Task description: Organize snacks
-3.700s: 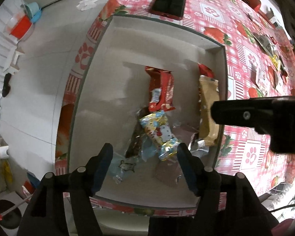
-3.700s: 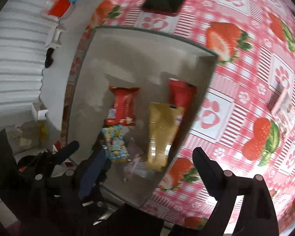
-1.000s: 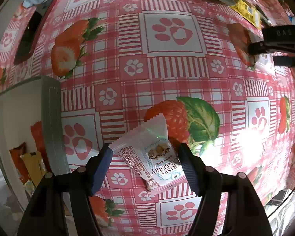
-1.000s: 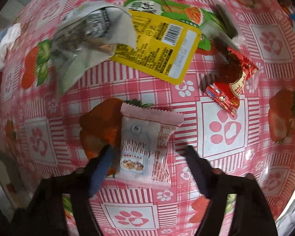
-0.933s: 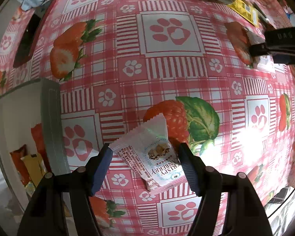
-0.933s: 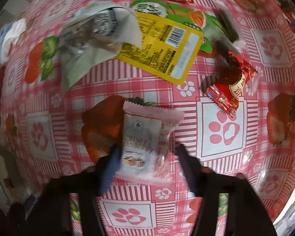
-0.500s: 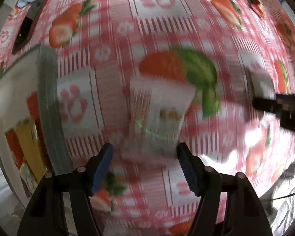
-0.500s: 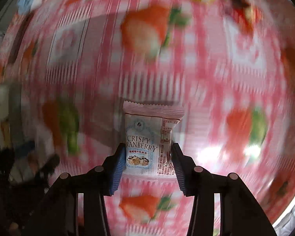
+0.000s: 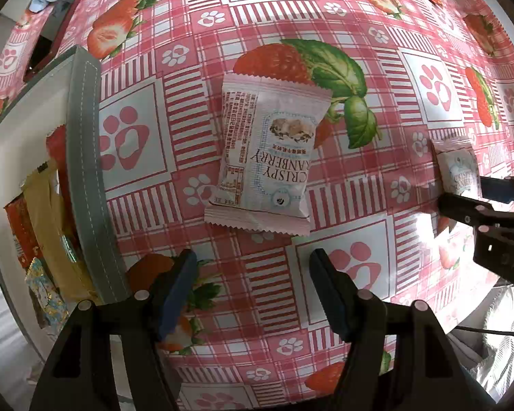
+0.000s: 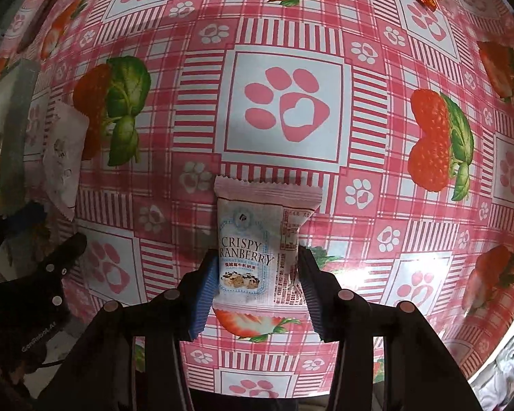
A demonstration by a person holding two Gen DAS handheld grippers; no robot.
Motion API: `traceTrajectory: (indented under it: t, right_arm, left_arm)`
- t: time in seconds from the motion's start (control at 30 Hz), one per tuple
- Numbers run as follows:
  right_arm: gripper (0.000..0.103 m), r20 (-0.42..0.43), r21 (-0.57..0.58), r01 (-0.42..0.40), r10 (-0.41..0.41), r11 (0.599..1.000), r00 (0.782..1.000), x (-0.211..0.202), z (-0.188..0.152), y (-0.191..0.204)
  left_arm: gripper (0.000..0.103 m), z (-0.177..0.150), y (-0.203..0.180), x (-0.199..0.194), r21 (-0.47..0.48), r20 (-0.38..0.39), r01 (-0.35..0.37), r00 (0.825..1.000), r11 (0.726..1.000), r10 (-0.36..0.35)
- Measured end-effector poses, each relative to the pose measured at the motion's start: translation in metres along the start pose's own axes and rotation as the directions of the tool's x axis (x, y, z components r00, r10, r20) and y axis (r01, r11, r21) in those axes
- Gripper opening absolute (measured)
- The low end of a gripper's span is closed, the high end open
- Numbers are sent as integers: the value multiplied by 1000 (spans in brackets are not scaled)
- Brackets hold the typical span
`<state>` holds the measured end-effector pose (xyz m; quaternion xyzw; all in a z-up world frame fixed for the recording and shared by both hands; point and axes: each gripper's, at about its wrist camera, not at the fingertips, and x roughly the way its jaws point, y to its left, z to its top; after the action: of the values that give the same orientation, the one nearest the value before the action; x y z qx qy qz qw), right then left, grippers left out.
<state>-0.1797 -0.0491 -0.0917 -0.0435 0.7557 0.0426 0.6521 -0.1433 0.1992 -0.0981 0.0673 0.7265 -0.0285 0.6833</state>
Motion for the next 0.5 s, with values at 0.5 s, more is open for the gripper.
traceTrajectory:
  t: [0.5]
  right_arm:
    - [48, 1, -1, 12, -12, 1000, 1000, 3, 8, 11]
  left_arm:
    - [72, -5, 1, -9, -3, 23, 3, 1000, 1000, -3]
